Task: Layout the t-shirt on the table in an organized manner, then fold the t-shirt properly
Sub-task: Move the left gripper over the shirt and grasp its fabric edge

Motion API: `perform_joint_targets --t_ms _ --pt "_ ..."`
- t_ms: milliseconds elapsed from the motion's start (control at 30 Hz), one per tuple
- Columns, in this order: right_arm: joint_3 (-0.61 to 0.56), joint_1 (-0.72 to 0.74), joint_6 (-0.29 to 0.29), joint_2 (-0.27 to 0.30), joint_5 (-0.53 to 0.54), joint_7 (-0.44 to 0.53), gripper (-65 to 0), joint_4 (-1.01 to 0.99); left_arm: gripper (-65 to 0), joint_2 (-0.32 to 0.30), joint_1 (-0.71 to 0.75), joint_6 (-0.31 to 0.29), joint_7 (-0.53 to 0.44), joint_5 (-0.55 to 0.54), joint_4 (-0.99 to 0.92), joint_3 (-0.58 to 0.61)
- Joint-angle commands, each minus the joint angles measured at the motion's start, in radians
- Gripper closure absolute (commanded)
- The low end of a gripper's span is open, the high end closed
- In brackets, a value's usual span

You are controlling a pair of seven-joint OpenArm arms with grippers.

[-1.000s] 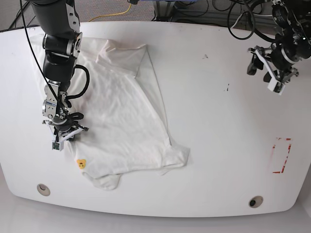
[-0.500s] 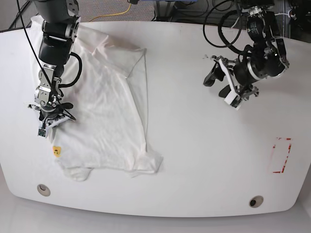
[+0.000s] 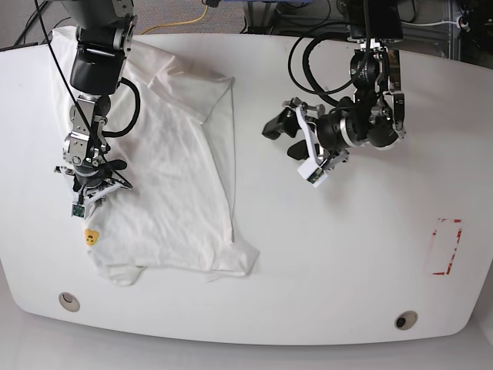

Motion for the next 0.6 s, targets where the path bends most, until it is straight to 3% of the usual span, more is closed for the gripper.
perform_joint_targets --t_ms 0,200,567 --pt "0.004 0.024 -0.003 0.020 0.003 0.023 -2.5 0.021 -49.9 0.018 -0.011 -0.007 -0.017 -0.022 -0.003 0.024" --pt "0.004 0.022 -0.002 0.018 0.007 0.023 -2.5 0.021 -55.3 0.048 -0.012 -0.013 -0.017 -0.062 -0.020 0.095" --pt "0.004 0.022 0.000 -0.006 0.002 0.027 -2.5 0.021 -54.9 0.038 -0.092 -0.008 -0.011 -0.094 -0.204 0.159"
